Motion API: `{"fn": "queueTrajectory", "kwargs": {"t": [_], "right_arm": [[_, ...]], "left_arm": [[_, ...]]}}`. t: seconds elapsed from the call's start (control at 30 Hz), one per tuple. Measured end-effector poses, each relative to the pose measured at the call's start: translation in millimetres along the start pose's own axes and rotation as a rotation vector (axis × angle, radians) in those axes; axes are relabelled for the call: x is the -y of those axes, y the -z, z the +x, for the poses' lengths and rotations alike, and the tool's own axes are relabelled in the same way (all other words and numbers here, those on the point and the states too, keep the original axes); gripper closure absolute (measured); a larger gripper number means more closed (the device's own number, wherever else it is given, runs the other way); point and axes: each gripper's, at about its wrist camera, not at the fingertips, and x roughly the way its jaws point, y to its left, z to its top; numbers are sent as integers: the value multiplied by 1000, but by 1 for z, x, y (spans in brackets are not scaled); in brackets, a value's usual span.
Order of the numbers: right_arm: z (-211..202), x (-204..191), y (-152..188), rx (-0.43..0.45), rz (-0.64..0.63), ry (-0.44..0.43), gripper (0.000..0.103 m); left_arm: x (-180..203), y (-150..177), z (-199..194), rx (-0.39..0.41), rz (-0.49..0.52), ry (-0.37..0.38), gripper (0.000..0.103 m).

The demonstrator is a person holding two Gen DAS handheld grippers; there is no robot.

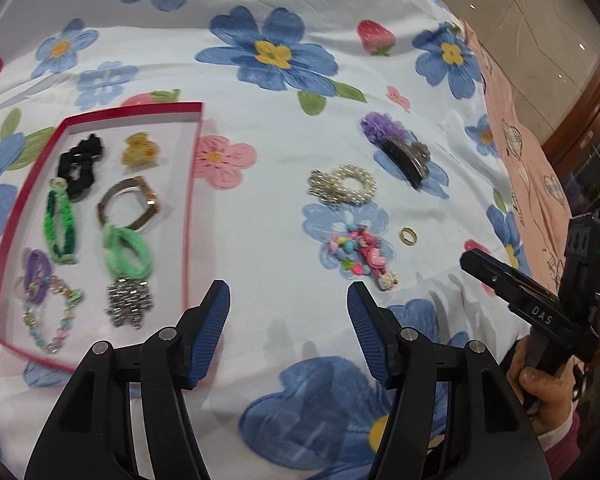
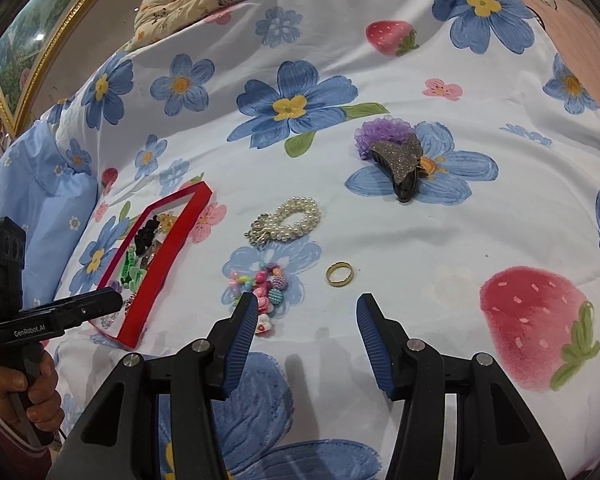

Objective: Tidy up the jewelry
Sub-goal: 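Withdraw the left tool to the pink charm bracelet while the right tool moves to the gold ring, then grasp the pink charm bracelet with the left tool while the right tool grasps the gold ring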

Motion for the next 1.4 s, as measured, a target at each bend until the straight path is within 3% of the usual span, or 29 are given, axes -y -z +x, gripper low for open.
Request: {"fn": "queueTrajectory", "kwargs": {"t": [0.6, 0.73, 0.87, 0.97, 1.07, 1.1, 1.23, 1.4], "right_arm": [[42, 18, -13, -79, -38, 37, 50], [55, 19, -15, -99, -55, 53, 50], [65, 20, -16, -115, -58, 61, 51], [72, 19, -17, -121, -68, 69, 51], [79, 17, -16, -122, -91, 94, 56], [80, 16, -16, -121, -97, 105, 59], [83, 18, -17, -111, -110, 151, 80], [75, 19, -17, -91, -94, 138, 80]], "left_arm": [[42, -21, 83, -103, 134, -25, 43], [44, -22, 102, -136, 155, -35, 50], [47, -22, 112, -133, 187, -51, 51], [53, -22, 117, -124, 225, -68, 61], [60, -21, 118, -118, 281, -72, 83], [62, -20, 119, -120, 290, -60, 96], [64, -20, 113, -126, 290, -12, 97], [63, -22, 88, -91, 245, 63, 97]]}}
